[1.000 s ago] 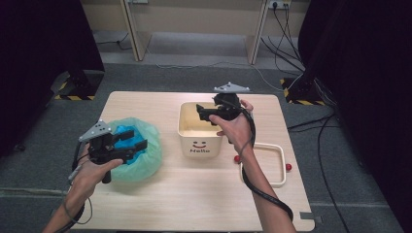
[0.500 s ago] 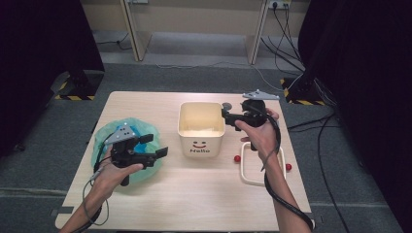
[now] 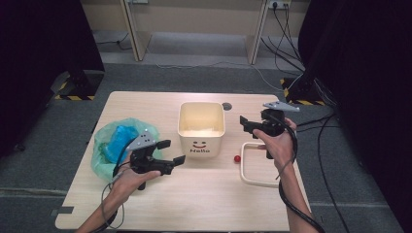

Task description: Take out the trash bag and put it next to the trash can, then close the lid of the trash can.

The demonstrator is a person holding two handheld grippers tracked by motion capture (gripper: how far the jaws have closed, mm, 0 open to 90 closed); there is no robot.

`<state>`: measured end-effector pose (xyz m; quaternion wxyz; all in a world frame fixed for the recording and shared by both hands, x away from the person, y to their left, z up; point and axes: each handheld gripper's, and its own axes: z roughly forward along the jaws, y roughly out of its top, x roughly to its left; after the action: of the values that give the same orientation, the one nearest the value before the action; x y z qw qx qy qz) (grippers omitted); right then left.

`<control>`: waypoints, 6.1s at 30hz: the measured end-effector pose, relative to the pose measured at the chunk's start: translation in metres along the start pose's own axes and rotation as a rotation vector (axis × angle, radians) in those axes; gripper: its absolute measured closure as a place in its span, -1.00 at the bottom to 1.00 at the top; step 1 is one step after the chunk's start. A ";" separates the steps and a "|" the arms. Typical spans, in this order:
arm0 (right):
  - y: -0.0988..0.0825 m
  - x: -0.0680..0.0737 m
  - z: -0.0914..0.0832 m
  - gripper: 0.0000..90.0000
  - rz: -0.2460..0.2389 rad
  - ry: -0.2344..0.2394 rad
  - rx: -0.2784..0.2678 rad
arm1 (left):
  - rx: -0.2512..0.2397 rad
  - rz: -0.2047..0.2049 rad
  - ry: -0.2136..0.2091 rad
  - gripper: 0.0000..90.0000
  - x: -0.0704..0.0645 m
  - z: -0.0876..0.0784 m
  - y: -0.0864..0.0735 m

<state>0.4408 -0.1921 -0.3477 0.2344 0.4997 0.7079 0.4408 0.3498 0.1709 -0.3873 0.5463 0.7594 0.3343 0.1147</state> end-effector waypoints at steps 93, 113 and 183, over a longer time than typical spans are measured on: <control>-0.152 -0.108 0.008 0.32 0.122 -0.302 0.242 | 0.207 0.145 -0.072 -0.62 -0.048 0.099 -0.074; -0.156 -0.109 0.018 0.70 0.114 -0.308 0.257 | 0.319 0.172 -0.034 -0.62 -0.041 0.109 -0.109; -0.018 -0.030 -0.009 0.79 0.064 -0.091 -0.035 | 0.292 0.152 0.026 -0.57 -0.034 0.103 -0.110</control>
<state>0.4367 -0.2252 -0.3620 0.2610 0.5375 0.6723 0.4371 0.3376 0.0913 -0.5193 0.4155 0.8522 0.2962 0.1155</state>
